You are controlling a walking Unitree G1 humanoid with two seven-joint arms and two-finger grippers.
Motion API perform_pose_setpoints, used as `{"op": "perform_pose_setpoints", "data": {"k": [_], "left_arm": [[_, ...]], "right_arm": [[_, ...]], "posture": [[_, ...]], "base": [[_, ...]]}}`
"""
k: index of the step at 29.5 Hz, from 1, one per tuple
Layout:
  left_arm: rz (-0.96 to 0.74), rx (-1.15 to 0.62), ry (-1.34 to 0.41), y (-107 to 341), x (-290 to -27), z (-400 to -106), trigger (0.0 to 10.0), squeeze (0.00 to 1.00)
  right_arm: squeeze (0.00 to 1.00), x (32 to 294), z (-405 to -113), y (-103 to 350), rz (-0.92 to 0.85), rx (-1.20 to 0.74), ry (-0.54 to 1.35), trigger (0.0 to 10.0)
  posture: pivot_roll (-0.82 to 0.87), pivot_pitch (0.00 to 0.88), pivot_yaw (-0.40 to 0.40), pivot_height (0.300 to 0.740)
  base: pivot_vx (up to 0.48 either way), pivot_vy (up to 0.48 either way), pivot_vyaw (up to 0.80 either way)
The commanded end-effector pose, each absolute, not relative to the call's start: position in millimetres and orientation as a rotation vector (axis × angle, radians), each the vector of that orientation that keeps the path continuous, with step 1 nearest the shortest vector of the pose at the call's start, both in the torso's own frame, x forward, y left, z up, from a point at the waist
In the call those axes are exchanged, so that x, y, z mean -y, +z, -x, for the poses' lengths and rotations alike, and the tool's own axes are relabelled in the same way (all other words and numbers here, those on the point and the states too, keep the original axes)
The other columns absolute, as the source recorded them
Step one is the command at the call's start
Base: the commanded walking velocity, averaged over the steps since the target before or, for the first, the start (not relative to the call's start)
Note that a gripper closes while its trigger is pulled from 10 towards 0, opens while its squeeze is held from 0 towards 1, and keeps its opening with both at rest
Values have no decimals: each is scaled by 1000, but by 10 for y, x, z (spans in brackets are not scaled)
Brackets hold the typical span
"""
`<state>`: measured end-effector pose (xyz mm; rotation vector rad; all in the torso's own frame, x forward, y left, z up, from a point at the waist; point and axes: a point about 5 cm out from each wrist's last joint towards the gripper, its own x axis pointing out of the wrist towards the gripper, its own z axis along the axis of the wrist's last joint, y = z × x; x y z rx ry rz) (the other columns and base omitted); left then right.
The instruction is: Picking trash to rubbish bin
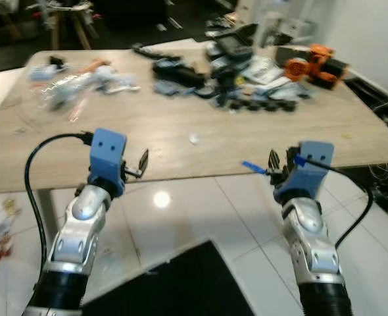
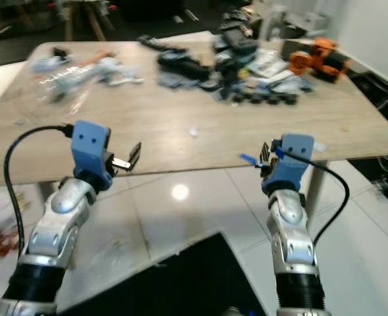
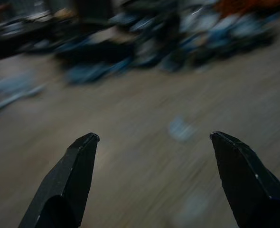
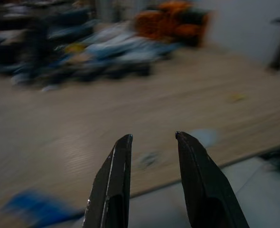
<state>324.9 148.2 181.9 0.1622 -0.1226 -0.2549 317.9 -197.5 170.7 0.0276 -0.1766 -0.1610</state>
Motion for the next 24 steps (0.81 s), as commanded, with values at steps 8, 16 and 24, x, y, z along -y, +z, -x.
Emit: {"op": "perform_pose_setpoints", "data": {"k": [8,16,24], "left_arm": [[-165,99,-237,1770,-1553,-3231,10000,0],[-166,96,-236,1760,-1543,-3230,10000,0],[-168,95,-233,1757,-1546,-3233,10000,0]], "right_arm": [[0,1910,-3182,1717,-36,177,-141,10000],[0,1911,-3179,1722,-31,178,-142,10000],[0,1910,-3181,1725,-31,179,-143,10000]], "posture": [[-42,156,12,740],[-44,157,9,740],[-44,155,10,740]], "base": [[450,0,-580],[450,0,0],[449,0,0]]}}
